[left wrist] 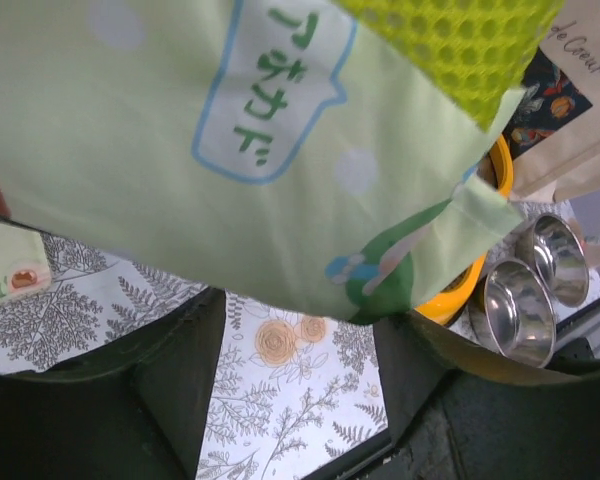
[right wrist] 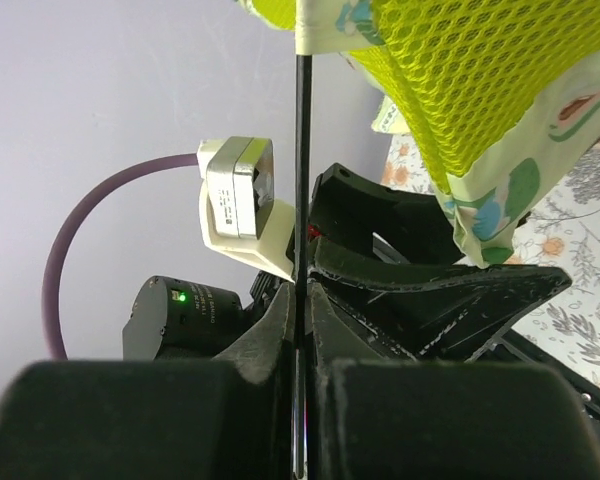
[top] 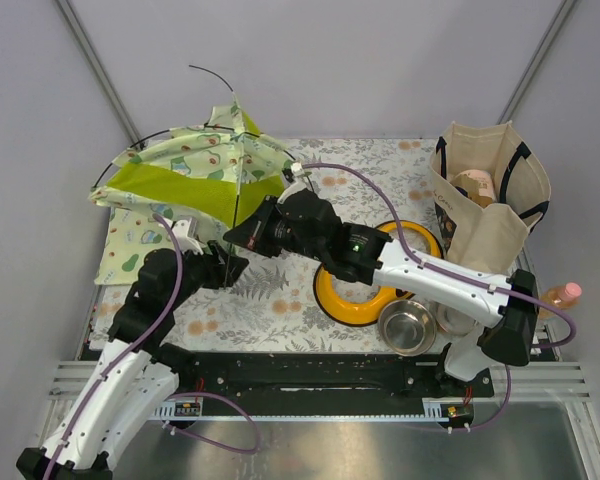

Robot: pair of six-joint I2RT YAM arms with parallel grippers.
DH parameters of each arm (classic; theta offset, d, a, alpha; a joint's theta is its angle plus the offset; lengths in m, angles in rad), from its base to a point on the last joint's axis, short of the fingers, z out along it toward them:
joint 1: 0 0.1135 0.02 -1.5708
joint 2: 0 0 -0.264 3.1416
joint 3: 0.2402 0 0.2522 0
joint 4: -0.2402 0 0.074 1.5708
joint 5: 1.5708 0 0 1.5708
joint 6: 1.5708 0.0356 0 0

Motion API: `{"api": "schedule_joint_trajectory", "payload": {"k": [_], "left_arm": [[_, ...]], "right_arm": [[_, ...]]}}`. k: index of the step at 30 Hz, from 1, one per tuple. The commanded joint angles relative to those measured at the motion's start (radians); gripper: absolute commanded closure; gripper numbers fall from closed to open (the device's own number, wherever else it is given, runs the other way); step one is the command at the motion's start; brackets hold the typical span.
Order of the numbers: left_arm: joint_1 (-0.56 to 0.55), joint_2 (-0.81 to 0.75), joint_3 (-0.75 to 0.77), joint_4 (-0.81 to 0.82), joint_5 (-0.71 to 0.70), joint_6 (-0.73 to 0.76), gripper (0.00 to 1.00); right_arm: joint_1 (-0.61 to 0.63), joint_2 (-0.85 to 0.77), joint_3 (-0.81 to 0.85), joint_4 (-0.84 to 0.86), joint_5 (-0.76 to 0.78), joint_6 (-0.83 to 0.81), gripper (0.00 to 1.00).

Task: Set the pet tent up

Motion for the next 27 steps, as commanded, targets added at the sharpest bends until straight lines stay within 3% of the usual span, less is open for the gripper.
{"api": "schedule_joint_trajectory", "payload": {"k": [1, 8, 13, 16, 20, 27], "left_arm": [[-0.007, -0.027, -0.025, 0.141, -0.075, -0.019, 0.4], [-0.007, -0.116, -0.075, 0.203, -0.112, -0.013, 0.53], [-0.007, -0.081, -0.066, 0.2, -0.112, 0.005, 0.86], [-0.007, -0.075, -0.059, 0.192, -0.103, 0.017, 1.0], [-0.007, -0.095, -0.049, 0.161, -0.065, 0.034, 1.0], [-0.006, -0.148, -0.031, 0.057, 0.069, 0.053, 1.0]], "right_arm": [[-0.011, 0.04, 0.01, 0.139, 0.008, 0.02, 1.0], [-0.011, 0.055, -0.024, 0.184, -0.027, 0.041, 1.0], [-0.011, 0.066, -0.013, 0.188, -0.026, 0.034, 1.0], [-0.011, 0.065, -0.015, 0.184, -0.007, 0.011, 1.0], [-0.011, 0.059, -0.024, 0.197, 0.04, -0.075, 1.0], [-0.019, 0.037, -0.121, 0.432, 0.129, -0.272, 1.0]]}}
